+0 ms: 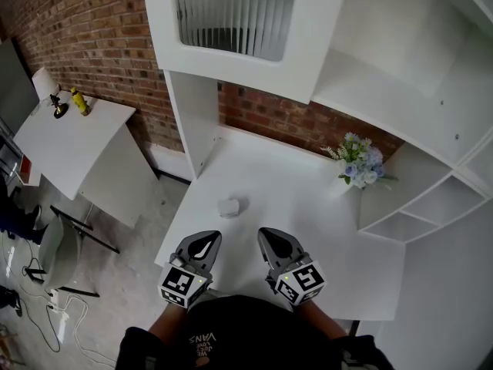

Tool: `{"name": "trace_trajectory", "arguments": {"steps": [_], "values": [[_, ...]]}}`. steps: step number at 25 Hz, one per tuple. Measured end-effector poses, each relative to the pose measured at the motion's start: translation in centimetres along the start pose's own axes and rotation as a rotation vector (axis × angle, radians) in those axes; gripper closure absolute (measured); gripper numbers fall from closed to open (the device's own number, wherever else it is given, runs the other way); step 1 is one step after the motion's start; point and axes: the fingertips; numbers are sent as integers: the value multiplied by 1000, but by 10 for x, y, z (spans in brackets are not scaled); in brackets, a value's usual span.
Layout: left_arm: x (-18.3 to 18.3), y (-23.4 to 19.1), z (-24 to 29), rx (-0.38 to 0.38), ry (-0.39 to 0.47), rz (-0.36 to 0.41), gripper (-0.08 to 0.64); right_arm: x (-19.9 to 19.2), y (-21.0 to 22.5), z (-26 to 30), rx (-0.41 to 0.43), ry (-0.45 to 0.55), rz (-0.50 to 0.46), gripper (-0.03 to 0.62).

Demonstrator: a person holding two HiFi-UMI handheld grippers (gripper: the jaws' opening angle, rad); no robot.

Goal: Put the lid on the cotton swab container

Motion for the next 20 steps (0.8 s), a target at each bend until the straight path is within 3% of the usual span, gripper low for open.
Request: {"name": "trace_trajectory", "arguments": {"steps": [12,20], "values": [[-11,12,-9,50,-2,-19,554,-16,6,-21,1,-31,15,594],[-14,20,-6,26,-15,-23,554,-21,9,-19,11,-44,15,592]]}}
Point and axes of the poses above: the fingertips, and each gripper's own axes: z forward along the fingers, y to its right, x out of its top, and after that the axes turned 5 degrees about y, right-handed
